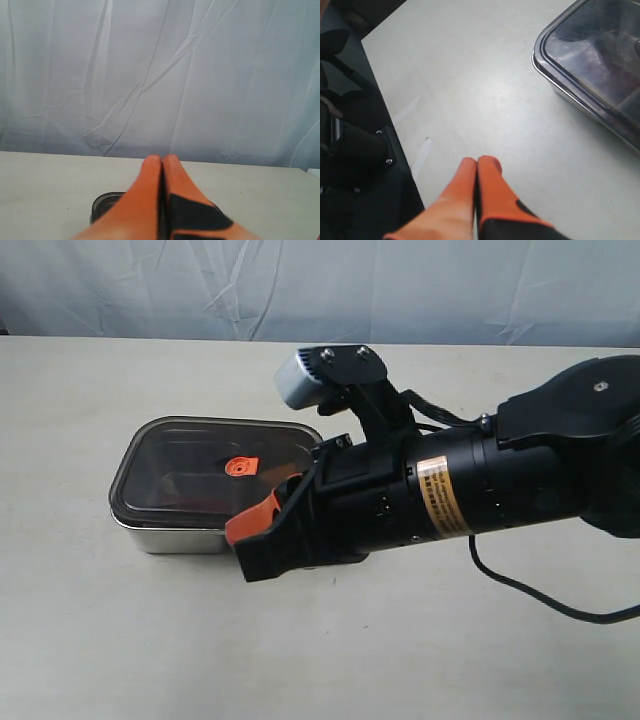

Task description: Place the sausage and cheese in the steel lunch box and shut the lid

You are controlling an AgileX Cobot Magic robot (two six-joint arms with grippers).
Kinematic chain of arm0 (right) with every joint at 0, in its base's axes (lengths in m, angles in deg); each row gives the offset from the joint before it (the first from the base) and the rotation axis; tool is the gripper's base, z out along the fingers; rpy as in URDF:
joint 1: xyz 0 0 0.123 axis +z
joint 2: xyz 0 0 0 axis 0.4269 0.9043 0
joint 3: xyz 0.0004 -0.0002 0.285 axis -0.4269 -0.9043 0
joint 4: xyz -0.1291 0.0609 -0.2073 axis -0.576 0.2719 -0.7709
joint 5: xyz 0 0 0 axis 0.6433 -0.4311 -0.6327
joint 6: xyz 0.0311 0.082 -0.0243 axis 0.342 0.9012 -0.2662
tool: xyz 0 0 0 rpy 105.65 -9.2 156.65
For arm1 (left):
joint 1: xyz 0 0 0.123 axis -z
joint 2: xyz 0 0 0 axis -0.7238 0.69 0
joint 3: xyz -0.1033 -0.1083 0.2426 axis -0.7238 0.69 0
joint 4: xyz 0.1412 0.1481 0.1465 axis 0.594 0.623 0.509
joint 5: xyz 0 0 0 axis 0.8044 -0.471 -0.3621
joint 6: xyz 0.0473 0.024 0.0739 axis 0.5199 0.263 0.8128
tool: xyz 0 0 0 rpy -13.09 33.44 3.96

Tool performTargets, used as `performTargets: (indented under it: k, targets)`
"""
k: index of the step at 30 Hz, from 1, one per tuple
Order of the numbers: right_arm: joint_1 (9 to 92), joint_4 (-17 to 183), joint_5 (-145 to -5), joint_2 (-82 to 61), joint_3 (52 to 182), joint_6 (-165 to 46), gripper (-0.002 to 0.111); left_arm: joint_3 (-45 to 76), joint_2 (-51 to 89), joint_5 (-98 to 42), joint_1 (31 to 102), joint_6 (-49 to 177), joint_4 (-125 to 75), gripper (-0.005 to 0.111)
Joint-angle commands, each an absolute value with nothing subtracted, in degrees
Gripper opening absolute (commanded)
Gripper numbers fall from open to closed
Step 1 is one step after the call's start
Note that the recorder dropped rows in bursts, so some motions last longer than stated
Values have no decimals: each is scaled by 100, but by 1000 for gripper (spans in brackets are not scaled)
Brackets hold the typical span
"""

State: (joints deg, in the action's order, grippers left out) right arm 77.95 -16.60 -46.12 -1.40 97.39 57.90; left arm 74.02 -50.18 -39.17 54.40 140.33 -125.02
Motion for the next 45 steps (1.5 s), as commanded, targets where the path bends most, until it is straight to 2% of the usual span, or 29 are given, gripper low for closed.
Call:
performTargets:
  k: [1,10,14,19,25,27,33,37,45]
  targets:
    - [7800,-1656,-4633,-198,9704,5761,-1,7430,-5053,-3960,5428,14000,-12482,0]
    - [8022,-1656,-5033,-1424,9409,5493,-1,7430,-5053,-3938,5428,14000,-12482,0]
    - [8022,-1008,-6123,-2480,9056,6140,-1,7430,-5053,-3938,5428,14000,-12482,0]
    - [8022,1154,-7611,-3645,8800,6265,-1,7430,-5053,-3938,5428,14000,-12482,0]
    - [8022,1310,-8671,-4503,8800,6221,-1,7430,-5053,-3938,5428,14000,-12482,0]
    - [8008,1612,-9226,-4714,8800,5696,-1,7430,-5053,-3938,5428,14000,-12482,0]
    - [7838,4635,-10833,-5556,8697,1747,-1,7430,-5053,-3938,5428,14000,-12482,0]
    - [7828,5328,-10628,-6211,8260,-36,-1,7430,-5053,-3938,5428,14000,-12482,0]
    - [7776,6055,-8848,-7438,6509,-1993,-1,7430,-5053,-3938,5428,14000,-12482,0]
